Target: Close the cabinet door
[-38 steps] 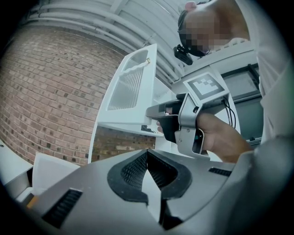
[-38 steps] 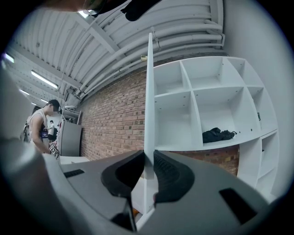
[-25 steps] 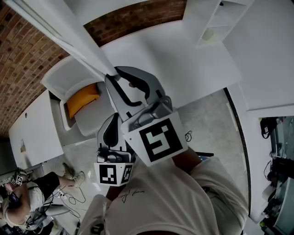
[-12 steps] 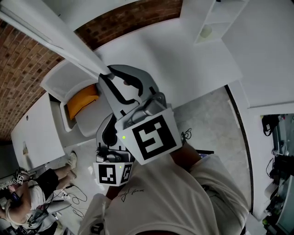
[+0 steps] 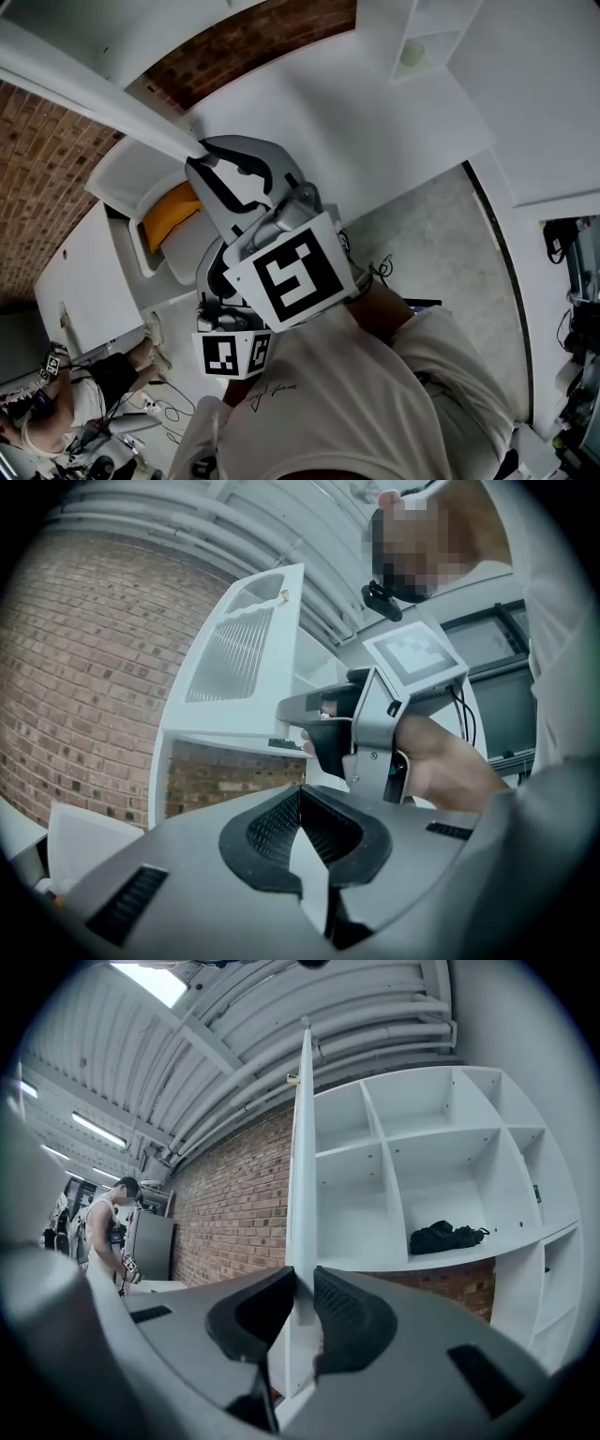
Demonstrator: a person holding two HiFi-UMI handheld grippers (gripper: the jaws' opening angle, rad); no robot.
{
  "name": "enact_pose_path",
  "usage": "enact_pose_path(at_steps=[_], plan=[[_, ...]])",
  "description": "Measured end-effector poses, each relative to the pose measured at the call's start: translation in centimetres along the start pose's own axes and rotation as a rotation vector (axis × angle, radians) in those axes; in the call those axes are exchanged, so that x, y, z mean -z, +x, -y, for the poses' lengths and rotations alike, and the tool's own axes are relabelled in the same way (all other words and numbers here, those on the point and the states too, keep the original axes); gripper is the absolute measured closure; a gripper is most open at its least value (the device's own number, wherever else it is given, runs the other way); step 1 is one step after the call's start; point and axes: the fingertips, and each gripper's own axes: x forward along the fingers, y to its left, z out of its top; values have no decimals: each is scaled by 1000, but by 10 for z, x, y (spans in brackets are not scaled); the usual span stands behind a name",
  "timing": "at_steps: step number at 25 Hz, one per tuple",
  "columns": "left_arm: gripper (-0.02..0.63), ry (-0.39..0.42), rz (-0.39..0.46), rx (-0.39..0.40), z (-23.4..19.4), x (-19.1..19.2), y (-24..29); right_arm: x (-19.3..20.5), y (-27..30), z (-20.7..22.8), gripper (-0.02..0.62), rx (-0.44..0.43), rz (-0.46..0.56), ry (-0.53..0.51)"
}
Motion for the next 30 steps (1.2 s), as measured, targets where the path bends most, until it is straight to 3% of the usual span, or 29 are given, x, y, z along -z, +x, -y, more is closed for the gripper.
enact_pose_path(at_steps=[17, 30], plan=[[589, 28, 13, 46, 12, -1, 20, 0, 4, 26, 522, 15, 6, 13], [589, 16, 24, 37, 4, -1, 34, 0, 10, 43, 517, 21, 12, 13]])
